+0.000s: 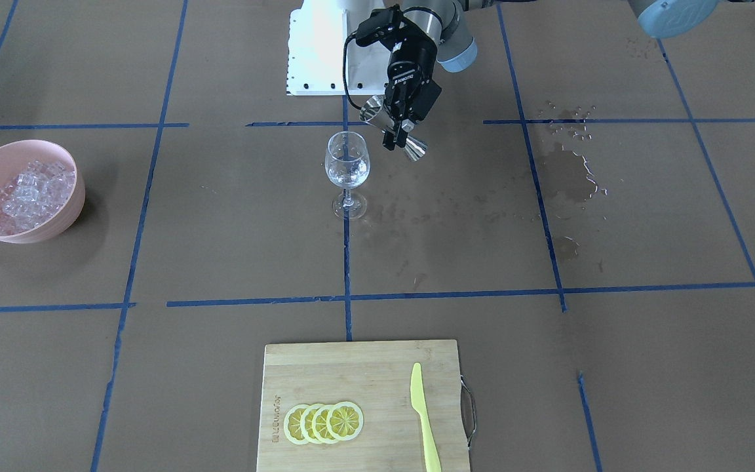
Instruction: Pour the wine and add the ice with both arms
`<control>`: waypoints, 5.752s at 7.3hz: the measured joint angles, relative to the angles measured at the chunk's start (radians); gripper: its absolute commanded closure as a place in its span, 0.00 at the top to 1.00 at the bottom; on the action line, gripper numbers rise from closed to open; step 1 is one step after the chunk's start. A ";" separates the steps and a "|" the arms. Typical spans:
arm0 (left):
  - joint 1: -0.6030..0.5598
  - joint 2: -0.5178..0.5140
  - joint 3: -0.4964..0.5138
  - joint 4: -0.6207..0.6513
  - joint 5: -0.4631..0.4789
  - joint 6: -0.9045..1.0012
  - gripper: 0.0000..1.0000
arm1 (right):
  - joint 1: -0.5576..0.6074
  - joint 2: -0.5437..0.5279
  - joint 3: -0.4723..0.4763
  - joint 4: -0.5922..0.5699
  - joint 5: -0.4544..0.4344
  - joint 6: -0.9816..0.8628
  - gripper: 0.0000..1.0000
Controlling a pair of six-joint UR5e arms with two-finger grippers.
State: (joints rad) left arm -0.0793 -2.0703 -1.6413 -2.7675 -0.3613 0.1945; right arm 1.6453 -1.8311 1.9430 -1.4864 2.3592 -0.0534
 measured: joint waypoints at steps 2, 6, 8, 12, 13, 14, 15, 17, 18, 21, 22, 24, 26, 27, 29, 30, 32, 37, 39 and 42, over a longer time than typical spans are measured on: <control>-0.021 0.000 0.000 0.002 -0.004 -0.008 0.00 | 0.002 -0.002 0.000 0.000 0.000 0.001 1.00; -0.085 0.008 0.001 0.004 -0.054 -0.112 0.00 | 0.003 -0.002 0.001 0.000 0.000 0.000 1.00; -0.100 0.012 0.006 0.019 -0.069 -0.119 0.00 | 0.005 -0.002 0.002 0.000 0.000 0.000 1.00; -0.074 0.007 0.001 0.111 -0.071 -0.099 0.00 | 0.014 -0.004 0.002 0.000 0.000 -0.001 1.00; -0.060 0.006 0.000 0.115 -0.070 -0.082 0.00 | 0.017 -0.006 0.002 0.000 0.001 -0.001 1.00; -0.049 0.006 -0.001 0.118 -0.070 -0.053 0.00 | 0.018 -0.009 0.002 0.000 0.001 -0.002 1.00; -0.041 0.005 -0.002 0.119 -0.069 -0.023 0.00 | 0.021 -0.013 0.003 0.000 0.002 -0.002 1.00; -0.030 0.003 -0.013 0.120 -0.068 0.070 0.00 | 0.027 -0.019 0.005 0.000 0.002 -0.003 1.00; -0.028 0.003 -0.024 0.120 -0.068 0.131 0.00 | 0.029 -0.021 0.005 0.000 0.002 -0.003 1.00; -0.027 0.001 -0.039 0.120 -0.066 0.313 0.00 | 0.030 -0.025 0.005 0.000 0.003 -0.002 1.00; -0.027 0.000 -0.039 0.120 -0.064 0.357 0.00 | 0.030 -0.025 0.005 0.000 0.003 -0.002 1.00; -0.029 0.001 -0.040 0.120 -0.047 0.441 0.00 | 0.031 -0.025 0.005 0.000 0.003 -0.002 1.00; -0.028 0.000 -0.042 0.120 -0.018 0.552 0.00 | 0.031 -0.025 0.004 0.000 0.003 -0.002 1.00; -0.028 0.000 -0.046 0.119 -0.010 0.617 0.00 | 0.031 -0.025 0.004 0.000 0.003 -0.002 1.00; -0.028 -0.001 -0.059 0.118 -0.003 0.748 0.00 | 0.031 -0.026 0.003 0.000 0.003 -0.002 1.00; -0.028 -0.002 -0.061 0.118 -0.003 0.809 0.00 | 0.031 -0.026 0.003 0.000 0.003 -0.002 1.00; -0.027 -0.010 -0.063 0.118 -0.003 0.899 0.00 | 0.031 -0.026 0.001 0.000 0.003 -0.002 1.00; -0.032 -0.022 -0.064 -0.108 -0.007 0.833 0.00 | 0.031 -0.032 0.001 0.000 0.003 -0.006 1.00; -0.039 -0.013 -0.064 -0.188 -0.043 0.707 0.00 | 0.031 -0.032 0.002 0.000 0.003 -0.007 1.00; -0.057 0.057 -0.066 -0.278 -0.128 0.557 0.00 | 0.031 -0.033 0.004 0.000 0.003 -0.010 1.00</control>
State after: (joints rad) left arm -0.1359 -2.0138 -1.7070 -3.0455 -0.4897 0.7510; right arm 1.6767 -1.8638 1.9468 -1.4864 2.3621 -0.0637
